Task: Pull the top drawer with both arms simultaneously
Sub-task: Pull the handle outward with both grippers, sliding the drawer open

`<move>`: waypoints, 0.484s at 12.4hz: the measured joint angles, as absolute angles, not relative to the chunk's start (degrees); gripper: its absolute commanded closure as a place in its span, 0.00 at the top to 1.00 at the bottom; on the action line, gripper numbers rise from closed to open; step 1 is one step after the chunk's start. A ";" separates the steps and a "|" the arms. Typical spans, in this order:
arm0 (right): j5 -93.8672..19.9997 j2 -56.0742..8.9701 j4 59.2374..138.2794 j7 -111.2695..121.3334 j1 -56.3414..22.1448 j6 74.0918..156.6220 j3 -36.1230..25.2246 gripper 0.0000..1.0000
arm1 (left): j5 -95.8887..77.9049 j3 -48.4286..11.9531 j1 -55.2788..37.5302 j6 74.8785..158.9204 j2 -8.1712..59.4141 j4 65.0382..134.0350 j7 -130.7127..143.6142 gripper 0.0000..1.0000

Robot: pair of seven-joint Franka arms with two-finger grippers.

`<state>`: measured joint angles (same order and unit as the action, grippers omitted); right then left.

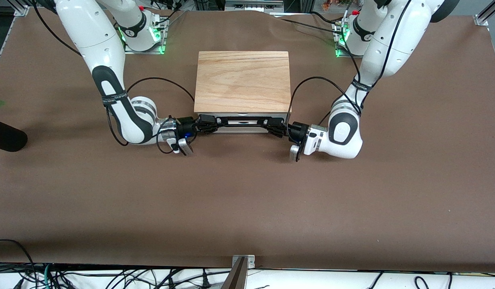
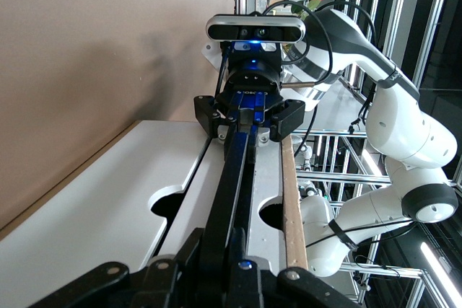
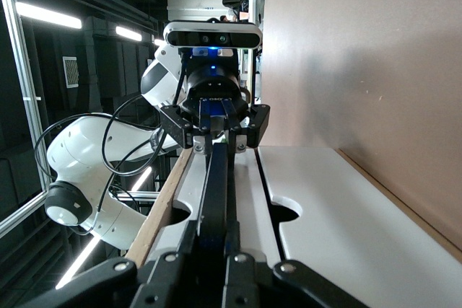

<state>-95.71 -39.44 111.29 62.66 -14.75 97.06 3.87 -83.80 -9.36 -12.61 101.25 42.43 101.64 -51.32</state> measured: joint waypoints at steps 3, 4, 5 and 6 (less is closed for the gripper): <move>-95.70 -39.60 110.85 62.73 -14.74 97.07 3.80 0.00 | -83.80 -9.35 -12.61 101.47 42.45 101.36 -51.32 0.00; -95.68 -39.93 110.28 62.73 -14.71 97.06 3.74 0.00 | -83.80 -9.34 -12.60 101.78 42.51 101.08 -51.32 0.00; -95.67 -40.43 109.39 62.69 -14.59 97.05 3.71 0.00 | -83.81 -9.29 -12.59 102.10 42.75 100.38 -51.26 0.00; -95.67 -40.99 108.32 62.59 -14.39 96.79 3.70 0.00 | -83.83 -9.21 -12.58 102.19 43.16 99.43 -51.15 0.00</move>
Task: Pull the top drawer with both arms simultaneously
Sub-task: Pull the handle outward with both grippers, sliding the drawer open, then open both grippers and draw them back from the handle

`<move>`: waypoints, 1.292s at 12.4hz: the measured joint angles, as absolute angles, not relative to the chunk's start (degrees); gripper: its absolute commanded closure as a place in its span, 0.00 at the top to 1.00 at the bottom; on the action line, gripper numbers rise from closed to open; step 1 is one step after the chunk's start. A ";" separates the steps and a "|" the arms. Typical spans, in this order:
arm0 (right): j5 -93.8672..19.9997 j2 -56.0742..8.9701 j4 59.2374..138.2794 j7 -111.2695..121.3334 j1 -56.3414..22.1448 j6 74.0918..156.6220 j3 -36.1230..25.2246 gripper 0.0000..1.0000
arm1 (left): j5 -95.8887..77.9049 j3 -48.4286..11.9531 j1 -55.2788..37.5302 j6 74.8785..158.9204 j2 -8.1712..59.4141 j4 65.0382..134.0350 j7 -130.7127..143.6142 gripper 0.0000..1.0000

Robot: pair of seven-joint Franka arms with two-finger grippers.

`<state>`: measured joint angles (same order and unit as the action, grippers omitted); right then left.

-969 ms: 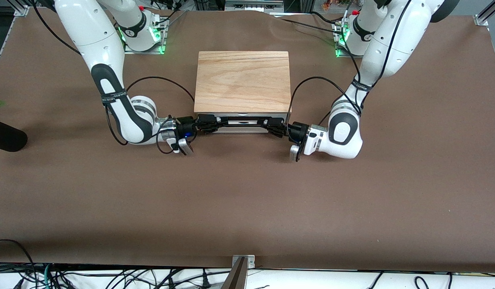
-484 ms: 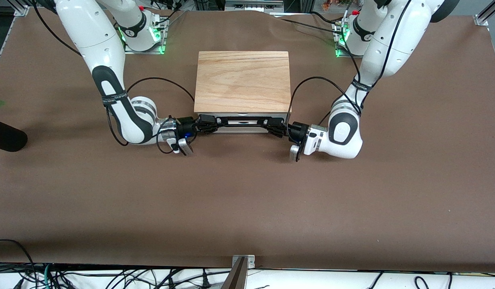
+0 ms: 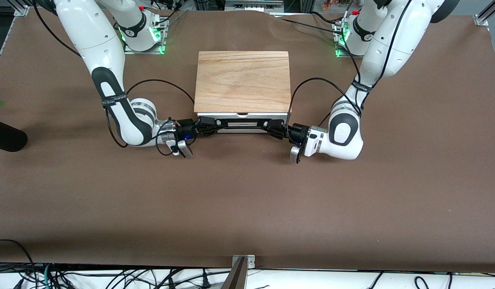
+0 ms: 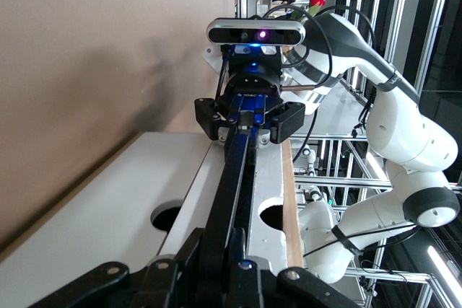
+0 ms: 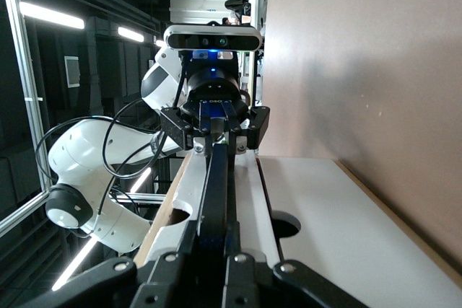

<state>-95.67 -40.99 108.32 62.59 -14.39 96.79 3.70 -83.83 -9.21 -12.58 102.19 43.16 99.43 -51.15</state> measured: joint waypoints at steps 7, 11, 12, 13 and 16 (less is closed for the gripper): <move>-95.13 -46.77 97.88 57.72 -13.04 96.58 3.47 0.00 | -83.82 -8.53 -12.44 102.37 49.17 88.48 -45.29 0.00; -94.81 -50.46 90.62 54.01 -12.74 96.79 2.72 0.00 | -83.81 -8.35 -12.50 102.99 53.70 80.26 -41.43 0.00; -94.80 -51.04 89.30 53.32 -12.68 97.10 2.60 0.00 | -83.80 -8.34 -12.51 103.09 54.72 78.41 -40.68 0.00; -94.75 -51.53 88.13 52.60 -12.67 97.30 2.45 0.00 | -83.81 -8.34 -12.52 103.12 55.61 76.82 -40.03 0.00; -94.39 -52.84 85.33 51.12 -12.70 97.45 1.99 0.00 | -83.81 -8.34 -12.63 103.49 57.36 73.68 -38.64 0.00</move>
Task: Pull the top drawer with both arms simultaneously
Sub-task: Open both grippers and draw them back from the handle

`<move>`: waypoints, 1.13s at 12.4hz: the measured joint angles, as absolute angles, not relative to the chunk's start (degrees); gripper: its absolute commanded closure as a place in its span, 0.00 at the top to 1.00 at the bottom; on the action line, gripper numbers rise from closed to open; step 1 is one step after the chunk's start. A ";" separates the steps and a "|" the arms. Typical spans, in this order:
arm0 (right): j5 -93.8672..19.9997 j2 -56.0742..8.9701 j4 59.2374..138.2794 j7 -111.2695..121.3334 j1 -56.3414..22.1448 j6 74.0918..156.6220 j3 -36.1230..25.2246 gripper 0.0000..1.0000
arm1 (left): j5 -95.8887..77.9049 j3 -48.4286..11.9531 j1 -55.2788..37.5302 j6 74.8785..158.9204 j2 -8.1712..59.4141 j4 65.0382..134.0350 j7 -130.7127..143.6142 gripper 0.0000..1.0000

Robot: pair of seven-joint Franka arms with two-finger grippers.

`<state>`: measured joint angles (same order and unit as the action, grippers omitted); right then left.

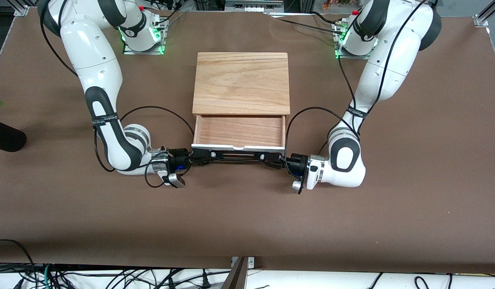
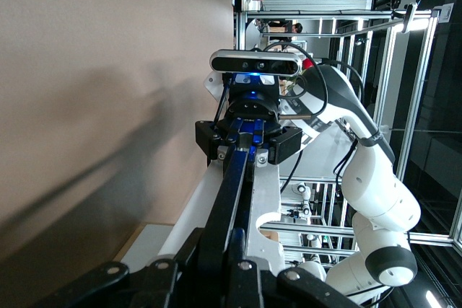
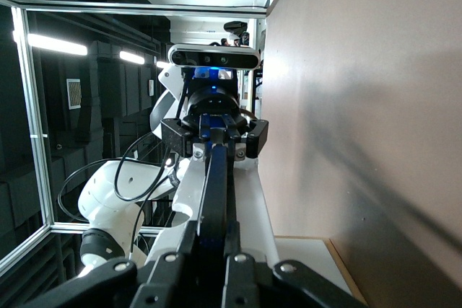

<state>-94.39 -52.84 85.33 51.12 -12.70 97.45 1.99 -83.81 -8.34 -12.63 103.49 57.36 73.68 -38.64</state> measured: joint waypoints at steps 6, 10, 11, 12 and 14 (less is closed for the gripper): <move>-94.28 -55.59 80.56 48.72 -12.64 98.20 1.50 0.58 | -84.20 -8.95 -13.08 106.43 58.42 70.90 -37.20 1.00; -95.49 -56.66 77.56 48.03 -10.08 102.74 0.03 1.00 | -84.49 -9.24 -13.78 104.88 58.39 70.87 -37.20 1.00; -95.49 -56.69 77.33 47.98 -9.60 102.74 -0.02 1.00 | -84.49 -9.24 -13.74 104.60 58.37 70.82 -37.20 1.00; -95.12 -56.69 77.07 47.96 -9.66 102.98 -0.27 1.00 | -84.49 -9.21 -13.74 104.55 58.37 70.81 -37.20 1.00; -92.32 -56.59 76.01 47.75 -10.21 104.05 -1.95 1.00 | -84.49 -8.91 -13.84 104.54 58.53 70.92 -37.66 1.00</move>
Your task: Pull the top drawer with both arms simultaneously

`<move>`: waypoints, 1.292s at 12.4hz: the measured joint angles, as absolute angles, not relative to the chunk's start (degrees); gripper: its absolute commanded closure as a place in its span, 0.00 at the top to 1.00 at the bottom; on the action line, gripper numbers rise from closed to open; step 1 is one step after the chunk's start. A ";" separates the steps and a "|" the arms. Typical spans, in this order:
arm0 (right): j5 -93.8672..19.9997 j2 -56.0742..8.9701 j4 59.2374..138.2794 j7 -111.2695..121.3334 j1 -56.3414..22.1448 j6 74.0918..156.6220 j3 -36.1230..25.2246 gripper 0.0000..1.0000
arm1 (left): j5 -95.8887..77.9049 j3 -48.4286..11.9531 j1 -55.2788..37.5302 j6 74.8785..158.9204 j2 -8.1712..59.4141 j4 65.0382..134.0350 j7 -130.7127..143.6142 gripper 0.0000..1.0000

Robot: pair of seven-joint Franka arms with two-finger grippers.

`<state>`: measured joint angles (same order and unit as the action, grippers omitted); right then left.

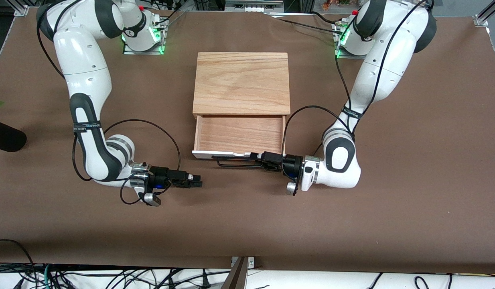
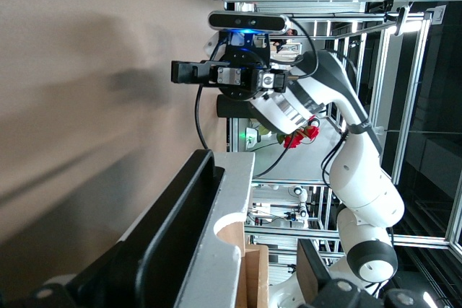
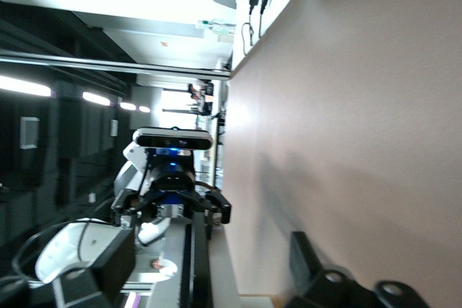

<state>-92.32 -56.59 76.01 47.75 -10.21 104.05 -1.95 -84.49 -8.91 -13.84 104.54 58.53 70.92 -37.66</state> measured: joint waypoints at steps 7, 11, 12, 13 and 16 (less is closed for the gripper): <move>-75.23 -52.77 73.06 28.41 -10.38 106.50 -6.31 1.00 | -84.49 -4.02 -13.83 103.91 59.01 69.24 -38.80 1.00; -65.83 -51.94 69.82 12.47 -12.04 108.24 -6.31 1.00 | -76.12 0.92 -13.66 103.72 55.49 66.45 -38.36 1.00; -63.21 -51.75 69.14 8.92 -12.38 108.45 -6.32 1.00 | -72.90 2.21 -13.49 103.71 54.11 65.96 -37.94 1.00; -59.82 -51.22 68.60 5.67 -12.55 108.51 -6.31 1.00 | -69.87 3.94 -13.39 103.68 52.76 65.72 -37.47 1.00; -50.12 -48.36 68.12 1.40 -12.27 108.40 -6.67 1.00 | -58.69 8.42 -12.33 100.04 47.64 65.45 -35.68 1.00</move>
